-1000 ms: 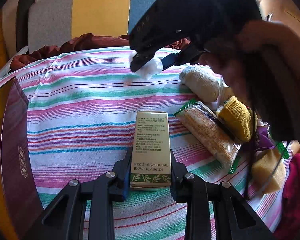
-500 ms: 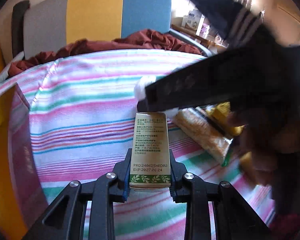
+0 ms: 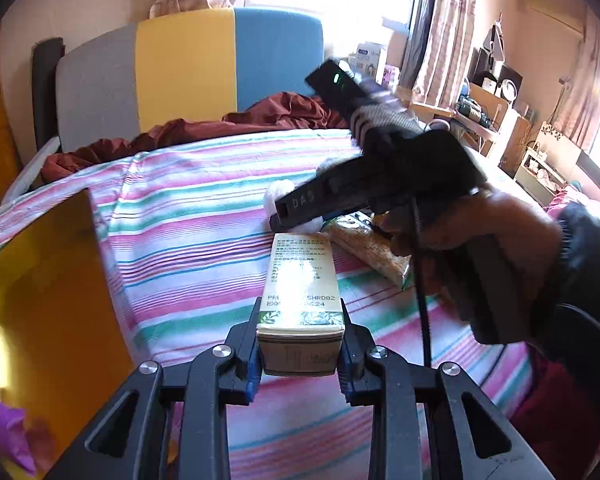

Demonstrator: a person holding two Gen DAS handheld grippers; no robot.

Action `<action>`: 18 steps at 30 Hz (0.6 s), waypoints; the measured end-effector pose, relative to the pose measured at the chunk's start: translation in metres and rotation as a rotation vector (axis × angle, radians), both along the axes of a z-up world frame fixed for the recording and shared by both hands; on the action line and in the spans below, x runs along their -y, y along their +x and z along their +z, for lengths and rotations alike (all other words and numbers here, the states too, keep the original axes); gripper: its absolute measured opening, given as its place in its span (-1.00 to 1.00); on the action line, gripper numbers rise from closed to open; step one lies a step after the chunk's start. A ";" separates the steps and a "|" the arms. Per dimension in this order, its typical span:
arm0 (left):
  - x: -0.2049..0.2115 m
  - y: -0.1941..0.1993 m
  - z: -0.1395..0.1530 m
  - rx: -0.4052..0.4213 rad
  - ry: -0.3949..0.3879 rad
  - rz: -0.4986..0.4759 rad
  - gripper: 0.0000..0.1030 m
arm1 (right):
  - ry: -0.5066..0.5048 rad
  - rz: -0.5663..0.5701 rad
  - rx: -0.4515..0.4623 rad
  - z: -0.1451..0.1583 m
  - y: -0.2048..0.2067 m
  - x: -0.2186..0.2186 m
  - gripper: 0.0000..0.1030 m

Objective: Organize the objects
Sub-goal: 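Lift the medicine box with the left tool while the right tool grasps the white wrapped bundle, then place the medicine box in the gold box and open the left tool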

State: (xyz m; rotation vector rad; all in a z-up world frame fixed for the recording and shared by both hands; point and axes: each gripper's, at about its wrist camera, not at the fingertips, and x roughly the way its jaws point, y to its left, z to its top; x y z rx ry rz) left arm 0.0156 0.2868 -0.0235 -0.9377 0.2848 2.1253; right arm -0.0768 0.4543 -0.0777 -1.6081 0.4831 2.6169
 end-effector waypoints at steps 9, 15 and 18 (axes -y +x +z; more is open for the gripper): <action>0.064 -0.021 0.041 -0.053 0.089 0.134 -0.42 | 0.067 0.168 -0.012 -0.010 0.001 0.044 -0.31; 0.126 -0.076 0.049 -0.067 0.068 0.336 -0.42 | 0.086 0.163 -0.014 -0.010 0.002 0.043 -0.31; 0.159 -0.117 0.038 -0.025 0.009 0.427 -0.42 | 0.124 0.172 -0.011 -0.011 0.001 0.048 -0.31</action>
